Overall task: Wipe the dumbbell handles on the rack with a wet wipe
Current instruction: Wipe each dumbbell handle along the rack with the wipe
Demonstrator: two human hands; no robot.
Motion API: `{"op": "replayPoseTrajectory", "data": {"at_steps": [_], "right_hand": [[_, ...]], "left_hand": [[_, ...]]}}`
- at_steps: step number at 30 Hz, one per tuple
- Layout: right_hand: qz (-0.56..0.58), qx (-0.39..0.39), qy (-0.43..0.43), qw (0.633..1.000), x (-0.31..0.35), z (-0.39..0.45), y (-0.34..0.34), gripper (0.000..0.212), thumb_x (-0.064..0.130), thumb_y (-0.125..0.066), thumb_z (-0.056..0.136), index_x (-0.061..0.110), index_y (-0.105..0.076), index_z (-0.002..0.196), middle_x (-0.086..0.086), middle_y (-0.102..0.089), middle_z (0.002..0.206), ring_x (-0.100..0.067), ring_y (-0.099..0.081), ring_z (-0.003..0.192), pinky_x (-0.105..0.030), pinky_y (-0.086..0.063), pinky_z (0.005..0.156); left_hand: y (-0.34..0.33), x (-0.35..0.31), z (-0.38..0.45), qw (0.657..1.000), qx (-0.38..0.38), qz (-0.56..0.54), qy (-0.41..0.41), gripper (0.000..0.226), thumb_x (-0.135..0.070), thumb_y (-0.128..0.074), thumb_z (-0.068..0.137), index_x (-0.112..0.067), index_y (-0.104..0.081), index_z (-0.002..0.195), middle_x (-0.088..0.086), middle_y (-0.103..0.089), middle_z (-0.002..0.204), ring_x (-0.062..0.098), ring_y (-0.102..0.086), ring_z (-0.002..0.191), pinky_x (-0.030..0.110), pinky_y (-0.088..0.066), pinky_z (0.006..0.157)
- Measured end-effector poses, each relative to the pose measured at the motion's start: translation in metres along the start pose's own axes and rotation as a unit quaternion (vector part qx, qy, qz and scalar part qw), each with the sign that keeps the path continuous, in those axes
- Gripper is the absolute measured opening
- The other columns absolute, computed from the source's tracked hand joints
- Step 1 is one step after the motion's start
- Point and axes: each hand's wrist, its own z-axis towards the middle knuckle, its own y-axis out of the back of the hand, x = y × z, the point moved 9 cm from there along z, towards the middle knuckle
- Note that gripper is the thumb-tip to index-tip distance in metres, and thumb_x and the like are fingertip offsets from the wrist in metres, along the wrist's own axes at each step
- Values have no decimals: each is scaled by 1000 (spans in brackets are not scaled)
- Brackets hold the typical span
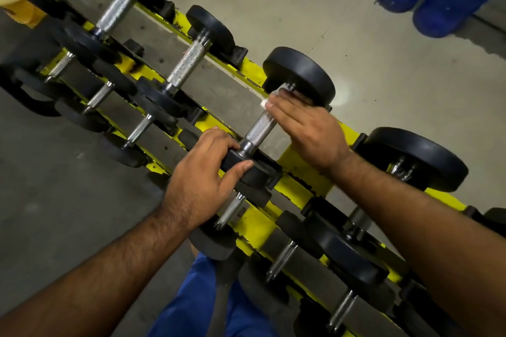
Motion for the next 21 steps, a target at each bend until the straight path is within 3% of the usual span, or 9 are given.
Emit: {"op": "replayPoseTrajectory", "data": {"at_steps": [2,6,8,10,13,15,17,18,21], "right_hand": [[9,-8,-27,1000,11,-4,-7,45,-1,-32,99,-4,-52,139,-20,-51,144,-35,-44,138,-49,-39,112],[25,27,50,998,22,-8,-7,48,10,-20,106,0,-51,140,-18,-49,146,-31,-45,138,-44,-39,113],[2,-10,12,1000,0,-3,3,47,-1,-28,100,0,-51,141,-18,-49,147,-31,-45,138,-43,-44,109],[5,-5,-19,1000,7,-5,-3,48,-5,-34,96,-2,-49,142,-20,-47,148,-34,-42,140,-46,-39,112],[29,29,64,997,34,-10,-11,48,9,-20,105,-2,-51,140,-19,-49,146,-34,-42,140,-47,-34,116],[14,3,57,998,15,-3,0,43,0,-30,102,-1,-54,138,-18,-53,143,-32,-47,137,-46,-42,110],[3,-22,-7,1000,1,3,5,45,-8,-42,94,-1,-56,137,-18,-54,142,-32,-49,135,-44,-43,110],[13,-13,-20,1000,10,0,0,41,-5,-41,98,-1,-57,136,-18,-55,141,-32,-48,136,-44,-39,113],[48,26,53,997,42,-3,-9,46,14,-25,107,1,-61,132,-16,-59,137,-31,-50,134,-46,-36,115]], "left_hand": [[-1,-1,1,1000,3,-6,-2,42,-52,-55,93,-12,-62,106,-3,-55,110,15,-55,110,35,-51,88],[0,1,0,1000,-6,-8,0,41,-52,-56,92,-14,-62,107,-5,-56,111,13,-55,112,33,-51,89],[0,1,-1,1000,-8,-8,2,39,-51,-57,92,-15,-62,107,-5,-56,112,12,-55,112,31,-50,88],[0,0,0,1000,-8,-9,-2,39,-50,-57,92,-15,-62,106,-5,-56,111,13,-55,112,30,-50,88],[2,1,0,1000,-9,-5,-1,42,-53,-55,92,-14,-63,106,-5,-56,111,12,-55,111,30,-50,86],[1,0,0,1000,-7,-4,-2,42,-54,-53,93,-15,-62,106,-5,-56,111,12,-55,110,30,-50,86],[2,0,0,1000,-12,-3,-4,43,-54,-53,93,-14,-62,106,-5,-56,111,12,-55,109,27,-49,86],[2,-2,0,1000,-14,-4,-7,43,-53,-53,93,-13,-63,106,-4,-56,110,13,-56,109,24,-48,86],[4,-4,1,1000,-22,-6,-13,40,-48,-56,94,-10,-63,103,0,-57,108,16,-57,106,18,-44,87]]}}
